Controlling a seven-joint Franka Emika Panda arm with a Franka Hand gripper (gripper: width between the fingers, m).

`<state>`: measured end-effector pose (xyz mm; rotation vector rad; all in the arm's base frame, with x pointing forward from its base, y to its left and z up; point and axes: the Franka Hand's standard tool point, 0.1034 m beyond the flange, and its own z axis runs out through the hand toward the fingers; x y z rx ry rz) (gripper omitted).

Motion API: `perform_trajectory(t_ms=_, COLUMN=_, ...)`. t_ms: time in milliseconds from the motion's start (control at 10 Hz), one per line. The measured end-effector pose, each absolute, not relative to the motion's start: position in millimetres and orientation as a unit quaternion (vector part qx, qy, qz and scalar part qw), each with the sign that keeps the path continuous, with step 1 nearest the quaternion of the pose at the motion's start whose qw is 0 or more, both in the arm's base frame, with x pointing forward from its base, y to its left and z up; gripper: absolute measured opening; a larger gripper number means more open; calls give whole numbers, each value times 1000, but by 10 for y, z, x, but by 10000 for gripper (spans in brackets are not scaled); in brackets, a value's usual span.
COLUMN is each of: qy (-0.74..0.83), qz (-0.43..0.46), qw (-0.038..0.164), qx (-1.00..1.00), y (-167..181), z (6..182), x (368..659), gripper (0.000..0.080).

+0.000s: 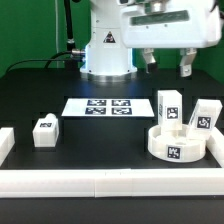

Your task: Assemble stool

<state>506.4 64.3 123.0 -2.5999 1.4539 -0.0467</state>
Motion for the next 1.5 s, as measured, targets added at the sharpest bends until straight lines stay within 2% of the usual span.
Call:
perform_trajectory(t_ms=400, qy=404, qz=-22, qw=78, qx=-911, y=646, z=1221, x=5052, gripper=649)
perform_trajectory(t_ms=600, qy=204, qz=-36, qw=66, qx=-976, y=122, z=1210, x=4948, gripper=649)
perform_trajectory(t_ms=700, qy=175, qz=-40, qw=63, qx=-982, y=-39, z=1212, x=4939, gripper=649)
perform_trajectory(t_ms=1100, qy=133, qz=-39, qw=61, qx=-988, y=-3, z=1181, x=4927, gripper=649)
perform_trajectory(t_ms=1200, qy=92, qz=-37, qw=54, qx=-994, y=-130, z=1117, x=4906, gripper=649)
perform_trajectory(t_ms=1400, qy=46, qz=-27, qw=23, qx=-998, y=-418, z=1004, x=4921, gripper=649)
perform_trajectory(t_ms=1500, qy=12, qz=-25, qw=17, qx=-999, y=-575, z=967, x=4915, gripper=649)
